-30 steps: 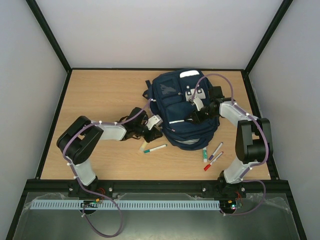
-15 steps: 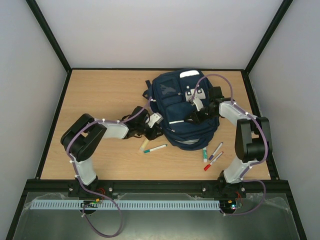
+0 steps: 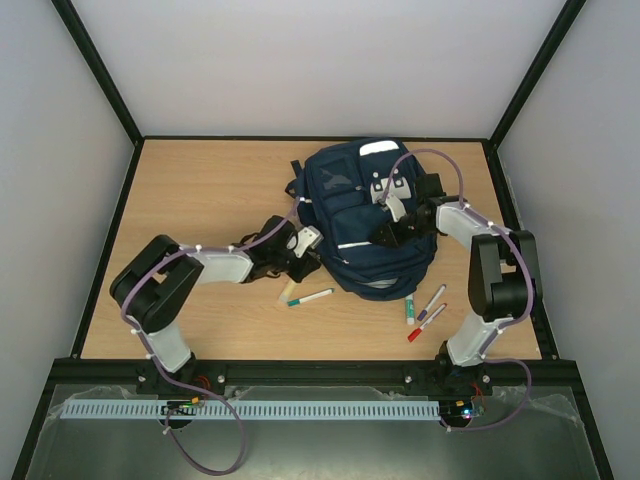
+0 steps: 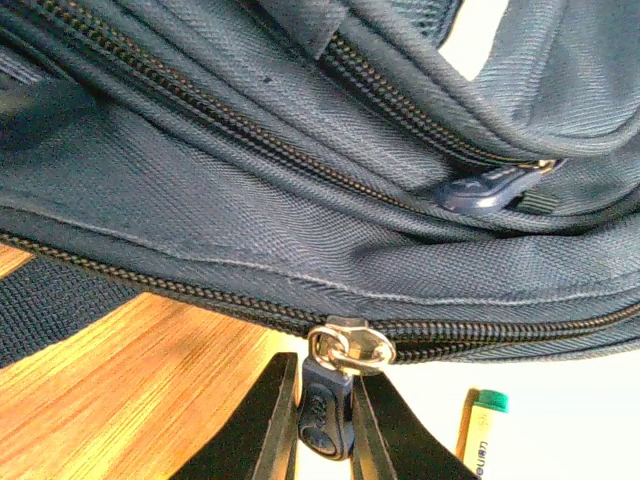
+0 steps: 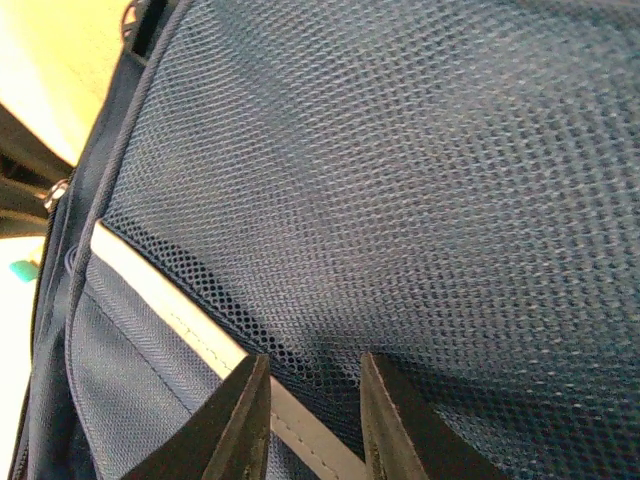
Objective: Pack the student bag
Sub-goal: Zip the student bag at the center of the board.
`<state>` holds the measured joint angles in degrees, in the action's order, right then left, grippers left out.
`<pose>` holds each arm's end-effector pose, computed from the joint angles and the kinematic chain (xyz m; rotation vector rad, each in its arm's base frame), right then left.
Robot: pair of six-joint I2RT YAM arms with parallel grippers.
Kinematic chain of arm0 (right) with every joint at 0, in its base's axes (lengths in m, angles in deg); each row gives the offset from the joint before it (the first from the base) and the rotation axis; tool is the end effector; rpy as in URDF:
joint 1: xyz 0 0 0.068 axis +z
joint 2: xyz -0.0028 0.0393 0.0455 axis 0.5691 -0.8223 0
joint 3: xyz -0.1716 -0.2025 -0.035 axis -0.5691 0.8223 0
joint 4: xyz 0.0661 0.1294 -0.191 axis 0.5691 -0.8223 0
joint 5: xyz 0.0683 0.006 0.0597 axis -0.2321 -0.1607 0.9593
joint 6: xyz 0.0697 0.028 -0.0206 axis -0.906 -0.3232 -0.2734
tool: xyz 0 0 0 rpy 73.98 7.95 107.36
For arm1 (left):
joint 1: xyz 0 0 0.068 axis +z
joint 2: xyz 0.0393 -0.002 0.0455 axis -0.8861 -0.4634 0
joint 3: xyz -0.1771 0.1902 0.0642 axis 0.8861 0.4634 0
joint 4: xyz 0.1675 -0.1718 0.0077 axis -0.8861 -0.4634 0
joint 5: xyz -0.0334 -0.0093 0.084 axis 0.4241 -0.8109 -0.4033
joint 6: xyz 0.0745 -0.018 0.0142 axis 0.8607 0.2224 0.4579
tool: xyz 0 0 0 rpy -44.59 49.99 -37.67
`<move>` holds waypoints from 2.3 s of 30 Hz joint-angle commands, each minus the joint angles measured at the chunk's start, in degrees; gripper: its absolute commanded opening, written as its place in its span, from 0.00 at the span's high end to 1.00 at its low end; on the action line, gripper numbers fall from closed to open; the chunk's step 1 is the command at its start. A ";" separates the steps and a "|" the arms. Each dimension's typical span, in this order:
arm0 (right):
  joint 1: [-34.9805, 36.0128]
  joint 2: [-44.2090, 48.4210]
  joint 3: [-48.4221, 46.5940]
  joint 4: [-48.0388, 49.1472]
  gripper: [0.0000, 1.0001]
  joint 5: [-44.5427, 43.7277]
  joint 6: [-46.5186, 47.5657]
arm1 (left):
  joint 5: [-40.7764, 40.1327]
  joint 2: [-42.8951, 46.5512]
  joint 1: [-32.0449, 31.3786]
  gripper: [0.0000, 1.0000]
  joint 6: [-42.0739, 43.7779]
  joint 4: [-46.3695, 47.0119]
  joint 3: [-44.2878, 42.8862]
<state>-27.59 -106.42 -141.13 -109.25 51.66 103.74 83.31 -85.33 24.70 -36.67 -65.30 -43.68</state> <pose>0.3324 0.0818 0.1773 -0.9125 2.2429 0.6854 0.2552 -0.2305 0.1334 0.8891 2.1812 -0.8363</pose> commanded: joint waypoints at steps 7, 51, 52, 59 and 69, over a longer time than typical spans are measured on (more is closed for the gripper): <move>0.33 -6.85 -1.42 0.12 0.78 -9.47 -5.91 | 0.06 1.69 -7.64 0.98 -2.07 -4.64 1.44; 9.34 -25.02 -26.76 -7.42 0.90 -17.15 -13.14 | -0.87 5.60 -15.02 0.50 -9.32 -32.59 -19.18; 9.72 -26.21 -28.91 -8.22 0.90 -16.80 -13.52 | -2.59 6.99 -14.66 0.49 -8.35 -34.32 -19.60; 10.73 -26.14 -41.76 -15.77 0.87 -16.22 -14.82 | -18.91 18.05 -10.91 0.35 -1.03 -35.65 -20.88; 9.08 -0.56 -19.63 -13.50 0.60 -15.79 -11.67 | -28.19 13.96 -0.86 0.01 9.97 -26.96 -16.05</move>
<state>-18.17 -116.19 -169.02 -121.12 35.13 89.75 59.94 -65.40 21.31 -34.05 -93.91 -61.00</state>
